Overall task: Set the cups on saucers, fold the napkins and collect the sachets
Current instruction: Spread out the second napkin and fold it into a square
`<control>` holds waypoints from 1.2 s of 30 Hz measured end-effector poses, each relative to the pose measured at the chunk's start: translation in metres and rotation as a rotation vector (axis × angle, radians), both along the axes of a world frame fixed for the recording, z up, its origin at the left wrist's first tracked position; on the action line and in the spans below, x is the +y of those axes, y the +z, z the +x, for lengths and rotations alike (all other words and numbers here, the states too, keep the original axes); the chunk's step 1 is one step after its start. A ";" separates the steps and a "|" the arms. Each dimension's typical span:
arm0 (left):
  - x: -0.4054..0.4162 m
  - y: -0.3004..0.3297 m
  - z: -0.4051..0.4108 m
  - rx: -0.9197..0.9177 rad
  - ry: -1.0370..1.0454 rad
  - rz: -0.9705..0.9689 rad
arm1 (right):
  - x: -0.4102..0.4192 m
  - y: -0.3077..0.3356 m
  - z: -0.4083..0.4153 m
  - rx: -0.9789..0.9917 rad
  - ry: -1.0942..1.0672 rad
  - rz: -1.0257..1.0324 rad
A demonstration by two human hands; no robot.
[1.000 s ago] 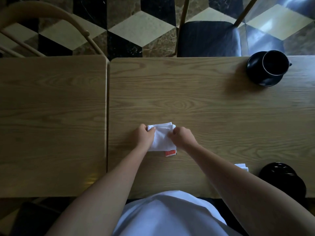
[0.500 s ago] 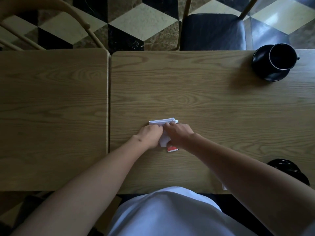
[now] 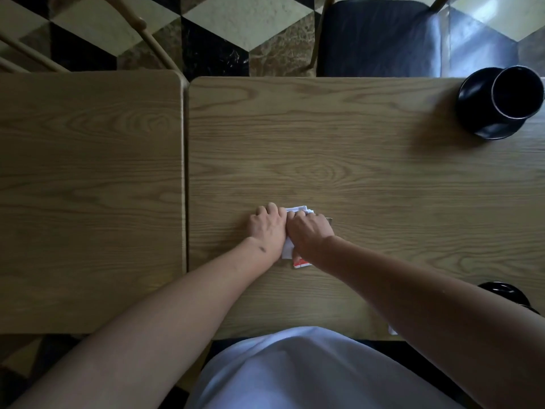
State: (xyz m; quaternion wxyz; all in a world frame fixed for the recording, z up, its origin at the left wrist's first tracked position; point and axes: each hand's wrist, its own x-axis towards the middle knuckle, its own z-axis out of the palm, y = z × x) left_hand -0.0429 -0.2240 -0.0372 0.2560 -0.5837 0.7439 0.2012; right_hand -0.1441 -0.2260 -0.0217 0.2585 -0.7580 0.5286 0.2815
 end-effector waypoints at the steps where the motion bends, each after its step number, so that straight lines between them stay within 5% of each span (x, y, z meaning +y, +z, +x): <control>1: 0.001 -0.003 -0.001 -0.002 0.017 0.001 | 0.000 0.000 0.000 -0.009 -0.017 0.014; 19: 0.013 0.009 -0.005 0.059 0.210 -0.002 | 0.026 0.003 -0.022 -0.271 -0.247 -0.027; 23: 0.041 0.012 0.007 0.335 0.737 -0.036 | 0.058 0.002 -0.037 -0.412 -0.836 -0.145; 26: 0.048 0.013 0.014 0.637 1.354 0.064 | 0.065 -0.003 -0.041 -0.422 -1.207 -0.058; 28: 0.048 0.015 0.015 0.714 1.589 0.140 | 0.065 -0.004 -0.039 -0.431 -1.359 0.045; 36: 0.040 0.039 0.017 0.965 1.531 0.299 | 0.059 0.019 -0.046 -0.671 -1.564 0.317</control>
